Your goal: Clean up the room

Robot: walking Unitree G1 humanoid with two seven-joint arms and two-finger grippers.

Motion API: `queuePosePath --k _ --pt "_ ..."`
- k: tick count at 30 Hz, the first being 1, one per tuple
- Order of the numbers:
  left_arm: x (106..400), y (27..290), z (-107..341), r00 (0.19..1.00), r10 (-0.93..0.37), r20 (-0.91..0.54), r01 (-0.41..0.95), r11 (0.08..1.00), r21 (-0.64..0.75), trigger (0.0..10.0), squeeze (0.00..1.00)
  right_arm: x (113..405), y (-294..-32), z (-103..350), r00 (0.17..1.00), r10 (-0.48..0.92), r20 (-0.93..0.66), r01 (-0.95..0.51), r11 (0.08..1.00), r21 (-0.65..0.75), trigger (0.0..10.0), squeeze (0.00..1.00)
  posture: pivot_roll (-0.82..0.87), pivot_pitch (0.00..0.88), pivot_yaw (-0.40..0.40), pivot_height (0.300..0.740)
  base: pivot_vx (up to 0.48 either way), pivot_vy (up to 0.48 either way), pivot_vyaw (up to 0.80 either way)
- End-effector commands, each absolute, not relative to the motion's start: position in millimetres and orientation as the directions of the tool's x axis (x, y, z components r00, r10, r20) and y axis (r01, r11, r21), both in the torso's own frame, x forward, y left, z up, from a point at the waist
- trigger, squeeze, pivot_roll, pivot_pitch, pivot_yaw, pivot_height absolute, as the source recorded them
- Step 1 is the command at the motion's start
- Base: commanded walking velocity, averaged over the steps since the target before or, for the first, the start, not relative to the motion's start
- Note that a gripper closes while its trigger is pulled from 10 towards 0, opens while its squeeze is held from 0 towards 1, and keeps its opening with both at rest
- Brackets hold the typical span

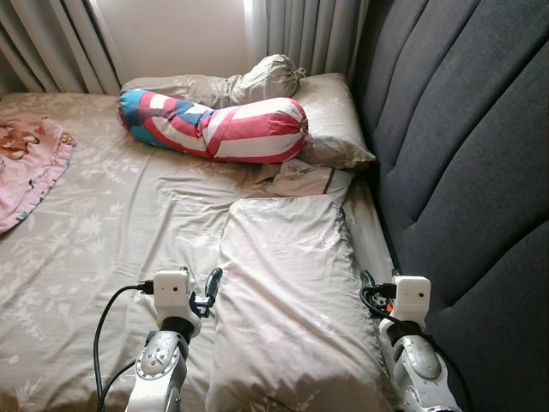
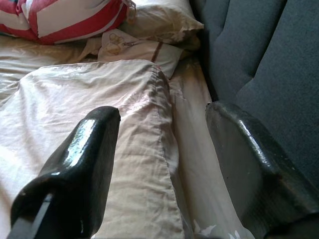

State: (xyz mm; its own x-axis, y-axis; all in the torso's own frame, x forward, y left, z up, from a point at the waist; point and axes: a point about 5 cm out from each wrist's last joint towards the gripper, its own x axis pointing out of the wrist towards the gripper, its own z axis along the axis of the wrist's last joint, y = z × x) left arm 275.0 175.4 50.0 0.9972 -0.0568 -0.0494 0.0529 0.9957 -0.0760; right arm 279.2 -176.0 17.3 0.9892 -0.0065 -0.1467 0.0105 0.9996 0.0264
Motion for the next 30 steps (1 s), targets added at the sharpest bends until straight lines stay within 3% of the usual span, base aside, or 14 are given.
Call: queuePosePath --k 1,4,30 --pt "275 176 47 0.997 -0.05 -0.056 0.044 0.995 -0.09 10.0 0.0 279 -176 15 0.986 -0.014 -0.166 0.02 0.999 0.033 10.0 0.0 -0.04 0.064 -0.043 0.692 0.0 0.0 0.0" --pt "274 176 47 0.997 -0.049 -0.058 0.044 0.995 -0.09 10.0 0.0 276 -172 13 0.986 0.0 -0.167 0.006 0.999 0.033 10.0 0.0 -0.04 0.073 -0.043 0.668 0.0 0.0 0.0" --pt "274 179 47 0.998 -0.035 -0.059 0.029 0.995 -0.097 10.0 0.0 273 -165 9 0.984 0.02 -0.18 -0.011 0.999 0.05 10.0 0.0 -0.04 0.087 -0.044 0.668 0.0 0.0 0.0"
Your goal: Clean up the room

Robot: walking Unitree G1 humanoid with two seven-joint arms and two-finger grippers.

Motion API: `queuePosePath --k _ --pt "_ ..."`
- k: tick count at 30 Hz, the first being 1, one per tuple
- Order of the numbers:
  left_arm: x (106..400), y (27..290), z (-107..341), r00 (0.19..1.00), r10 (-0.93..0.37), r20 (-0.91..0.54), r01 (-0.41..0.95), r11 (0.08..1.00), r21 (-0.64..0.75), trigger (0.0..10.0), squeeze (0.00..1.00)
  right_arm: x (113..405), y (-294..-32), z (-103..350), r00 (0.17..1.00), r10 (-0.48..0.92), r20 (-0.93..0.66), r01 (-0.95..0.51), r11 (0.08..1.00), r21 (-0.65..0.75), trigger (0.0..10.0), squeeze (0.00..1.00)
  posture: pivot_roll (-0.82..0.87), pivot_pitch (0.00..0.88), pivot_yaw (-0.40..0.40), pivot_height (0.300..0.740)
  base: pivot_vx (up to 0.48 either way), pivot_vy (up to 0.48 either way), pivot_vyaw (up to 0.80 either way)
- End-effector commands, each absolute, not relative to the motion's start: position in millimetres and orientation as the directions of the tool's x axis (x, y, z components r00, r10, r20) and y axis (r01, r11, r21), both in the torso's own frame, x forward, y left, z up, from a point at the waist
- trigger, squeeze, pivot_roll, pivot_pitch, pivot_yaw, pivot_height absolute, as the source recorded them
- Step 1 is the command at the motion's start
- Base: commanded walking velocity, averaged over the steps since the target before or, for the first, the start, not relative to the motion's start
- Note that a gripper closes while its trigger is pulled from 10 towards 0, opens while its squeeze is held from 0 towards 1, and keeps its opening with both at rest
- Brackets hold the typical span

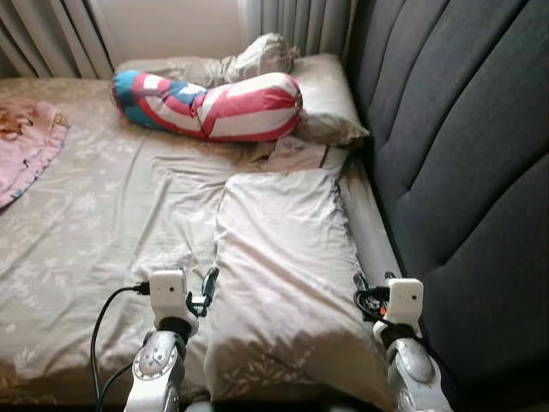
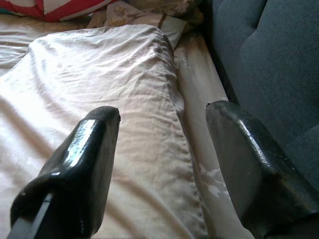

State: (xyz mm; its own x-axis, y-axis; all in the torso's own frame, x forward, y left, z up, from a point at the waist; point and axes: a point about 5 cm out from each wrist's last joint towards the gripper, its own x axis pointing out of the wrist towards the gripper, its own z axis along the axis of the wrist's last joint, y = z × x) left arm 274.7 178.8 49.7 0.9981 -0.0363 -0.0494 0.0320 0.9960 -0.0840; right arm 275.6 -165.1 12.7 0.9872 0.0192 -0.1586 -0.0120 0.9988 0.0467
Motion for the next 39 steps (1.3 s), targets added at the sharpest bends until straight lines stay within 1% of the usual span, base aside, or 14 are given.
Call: queuePosePath --k 1,15,20,25,34,39 --pt "274 180 48 0.998 -0.035 -0.059 0.029 0.995 -0.097 10.0 0.0 273 -165 9 0.983 0.018 -0.181 -0.01 0.999 0.05 10.0 0.0 -0.04 0.087 -0.044 0.668 0.0 0.0 0.0" --pt "274 179 47 0.997 -0.039 -0.066 0.033 0.995 -0.093 10.0 0.0 274 -165 10 0.984 0.021 -0.175 -0.011 0.998 0.057 10.0 0.0 -0.04 0.085 -0.043 0.668 0.0 0.0 0.0" --pt "274 179 46 0.996 -0.043 -0.072 0.037 0.995 -0.091 10.0 0.0 274 -165 8 0.982 0.018 -0.189 -0.006 0.998 0.065 10.0 0.0 -0.03 0.086 -0.044 0.668 0.303 0.0 0.0" --pt "274 178 46 0.996 -0.05 -0.073 0.044 0.995 -0.093 10.0 0.0 274 -165 9 0.983 0.018 -0.182 -0.003 0.997 0.079 10.0 0.0 -0.03 0.086 -0.044 0.668 0.392 0.0 -0.65" --pt "274 178 46 0.996 -0.048 -0.071 0.041 0.995 -0.094 10.0 0.0 275 -163 10 0.984 0.029 -0.177 -0.016 0.997 0.075 10.0 0.0 -0.03 0.082 -0.043 0.668 0.422 0.0 0.0" --pt "274 179 47 0.997 -0.036 -0.066 0.03 0.995 -0.095 10.0 0.0 274 -155 11 0.981 0.103 -0.166 -0.092 0.993 0.074 10.0 0.0 -0.04 0.08 -0.043 0.668 0.054 0.0 0.0"
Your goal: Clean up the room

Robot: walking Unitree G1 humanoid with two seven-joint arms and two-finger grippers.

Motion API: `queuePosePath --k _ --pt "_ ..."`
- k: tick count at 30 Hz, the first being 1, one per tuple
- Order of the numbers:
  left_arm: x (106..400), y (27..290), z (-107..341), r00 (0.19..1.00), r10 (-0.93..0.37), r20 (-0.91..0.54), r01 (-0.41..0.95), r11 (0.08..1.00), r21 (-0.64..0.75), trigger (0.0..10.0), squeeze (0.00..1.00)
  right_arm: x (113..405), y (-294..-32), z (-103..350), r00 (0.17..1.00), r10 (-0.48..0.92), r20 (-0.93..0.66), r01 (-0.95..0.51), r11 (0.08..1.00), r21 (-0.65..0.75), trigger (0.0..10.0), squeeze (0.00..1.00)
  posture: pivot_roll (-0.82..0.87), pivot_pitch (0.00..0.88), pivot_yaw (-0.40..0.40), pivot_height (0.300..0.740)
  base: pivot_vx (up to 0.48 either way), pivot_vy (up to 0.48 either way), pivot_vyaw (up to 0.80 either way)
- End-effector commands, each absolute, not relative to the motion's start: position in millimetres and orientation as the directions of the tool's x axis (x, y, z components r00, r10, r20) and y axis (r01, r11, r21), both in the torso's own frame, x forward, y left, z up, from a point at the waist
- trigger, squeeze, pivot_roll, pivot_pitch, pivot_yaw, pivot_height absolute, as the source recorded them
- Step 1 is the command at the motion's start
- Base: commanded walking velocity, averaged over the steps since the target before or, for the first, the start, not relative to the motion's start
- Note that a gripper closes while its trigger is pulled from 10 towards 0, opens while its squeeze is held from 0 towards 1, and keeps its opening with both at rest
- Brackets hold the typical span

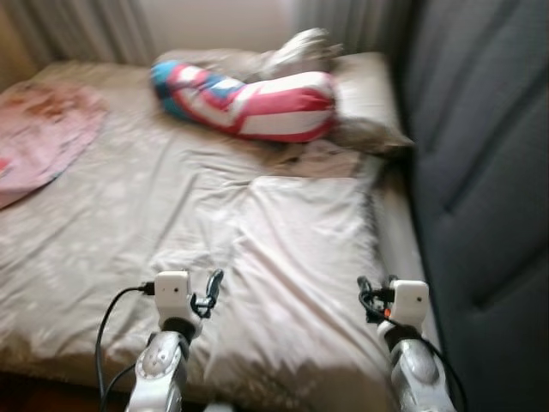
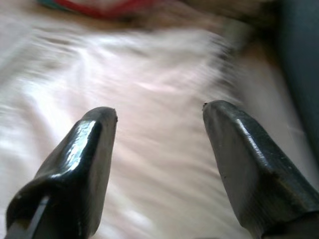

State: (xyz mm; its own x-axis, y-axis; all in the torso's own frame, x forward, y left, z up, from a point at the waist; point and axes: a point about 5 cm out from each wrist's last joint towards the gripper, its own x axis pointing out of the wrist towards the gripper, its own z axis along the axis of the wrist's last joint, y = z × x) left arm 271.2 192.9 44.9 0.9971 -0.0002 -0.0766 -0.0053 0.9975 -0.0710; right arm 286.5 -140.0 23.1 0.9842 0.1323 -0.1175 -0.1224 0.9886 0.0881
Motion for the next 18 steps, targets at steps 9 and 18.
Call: queuePosePath --k 9,18 --pt "275 179 45 0.996 -0.056 -0.074 0.049 0.995 -0.087 10.0 0.0 273 -154 8 0.976 0.122 -0.182 -0.11 0.991 0.073 10.0 0.0 -0.04 0.072 -0.041 0.668 0.0 0.0 0.43" --pt "296 184 49 0.989 -0.074 -0.127 0.056 0.988 -0.141 10.0 0.0 286 -163 14 0.974 0.094 -0.206 -0.079 0.994 0.08 10.0 0.0 -0.04 0.074 -0.032 0.668 0.0 0.0 0.0"
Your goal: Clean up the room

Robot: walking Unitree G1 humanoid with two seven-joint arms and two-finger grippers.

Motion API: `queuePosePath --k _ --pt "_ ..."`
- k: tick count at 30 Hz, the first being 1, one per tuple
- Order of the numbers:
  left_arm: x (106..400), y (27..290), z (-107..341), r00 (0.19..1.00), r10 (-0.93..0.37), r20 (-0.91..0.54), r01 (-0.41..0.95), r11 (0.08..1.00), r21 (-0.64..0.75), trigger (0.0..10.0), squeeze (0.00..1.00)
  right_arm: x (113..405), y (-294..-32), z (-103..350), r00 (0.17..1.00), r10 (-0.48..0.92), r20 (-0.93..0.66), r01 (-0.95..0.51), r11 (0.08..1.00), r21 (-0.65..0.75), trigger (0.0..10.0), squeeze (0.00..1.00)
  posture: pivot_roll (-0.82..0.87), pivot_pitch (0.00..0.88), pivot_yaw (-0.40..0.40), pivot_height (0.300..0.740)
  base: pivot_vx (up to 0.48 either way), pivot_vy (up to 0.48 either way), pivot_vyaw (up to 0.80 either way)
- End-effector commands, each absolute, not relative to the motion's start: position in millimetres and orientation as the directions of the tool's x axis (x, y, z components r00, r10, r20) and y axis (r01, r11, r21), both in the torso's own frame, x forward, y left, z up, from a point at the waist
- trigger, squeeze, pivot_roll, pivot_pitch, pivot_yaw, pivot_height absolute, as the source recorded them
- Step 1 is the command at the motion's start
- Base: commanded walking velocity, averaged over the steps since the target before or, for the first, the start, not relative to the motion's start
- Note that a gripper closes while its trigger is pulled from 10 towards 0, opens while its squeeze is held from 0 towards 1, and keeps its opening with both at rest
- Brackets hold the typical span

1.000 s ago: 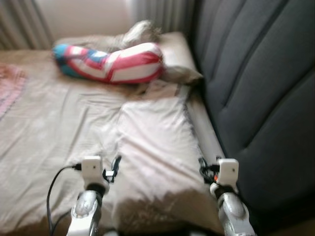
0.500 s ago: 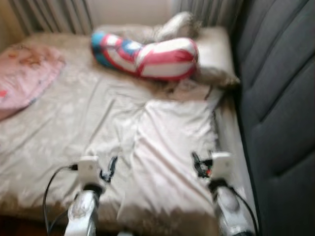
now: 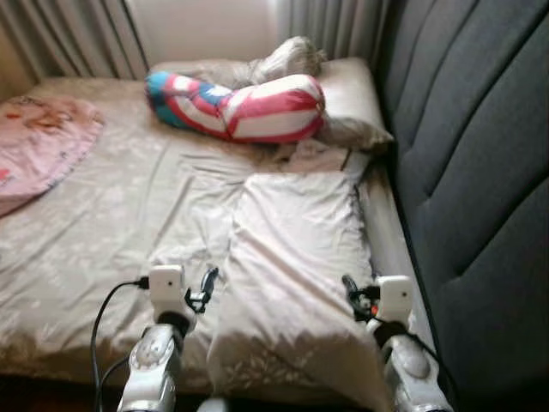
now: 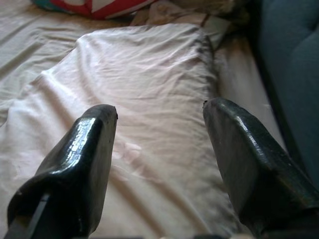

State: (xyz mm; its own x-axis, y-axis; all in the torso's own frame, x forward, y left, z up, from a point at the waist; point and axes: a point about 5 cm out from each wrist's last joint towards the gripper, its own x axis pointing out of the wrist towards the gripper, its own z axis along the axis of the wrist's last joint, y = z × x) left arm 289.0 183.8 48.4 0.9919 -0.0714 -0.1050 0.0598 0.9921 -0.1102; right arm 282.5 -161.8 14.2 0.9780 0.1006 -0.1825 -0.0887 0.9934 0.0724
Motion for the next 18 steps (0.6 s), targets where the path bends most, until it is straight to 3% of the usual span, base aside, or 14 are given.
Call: queuePosePath --k 1,6,7,8,9,18 --pt "296 184 49 0.989 -0.074 -0.127 0.056 0.988 -0.141 10.0 0.0 286 -163 14 0.974 0.094 -0.206 -0.079 0.994 0.08 10.0 0.0 -0.04 0.074 -0.032 0.668 0.0 0.0 0.0" --pt "313 186 53 0.984 -0.056 -0.17 0.024 0.982 -0.186 10.0 0.0 303 -164 23 0.964 0.119 -0.237 -0.106 0.992 0.069 10.0 0.0 -0.04 0.095 -0.026 0.668 0.0 0.0 0.0" --pt "317 186 55 0.984 -0.058 -0.168 0.027 0.984 -0.179 10.0 0.56 307 -164 26 0.964 0.118 -0.24 -0.104 0.992 0.067 10.0 0.0 -0.04 0.098 -0.024 0.668 0.0 0.0 0.0" --pt "317 186 55 0.984 -0.058 -0.168 0.027 0.984 -0.179 10.0 0.56 307 -164 26 0.964 0.118 -0.24 -0.104 0.992 0.067 10.0 0.0 -0.04 0.098 -0.024 0.668 0.0 0.0 0.0" --pt "324 187 60 0.983 -0.061 -0.171 0.031 0.984 -0.174 10.0 1.0 318 -164 36 0.965 0.12 -0.232 -0.108 0.992 0.064 10.0 1.0 -0.04 0.115 -0.022 0.668 0.0 0.0 0.0" --pt "335 184 67 0.977 -0.111 -0.184 0.075 0.978 -0.195 10.0 1.0 336 -165 51 0.963 0.096 -0.253 -0.077 0.993 0.085 10.0 1.0 -0.03 0.188 -0.019 0.668 0.0 0.0 0.0"
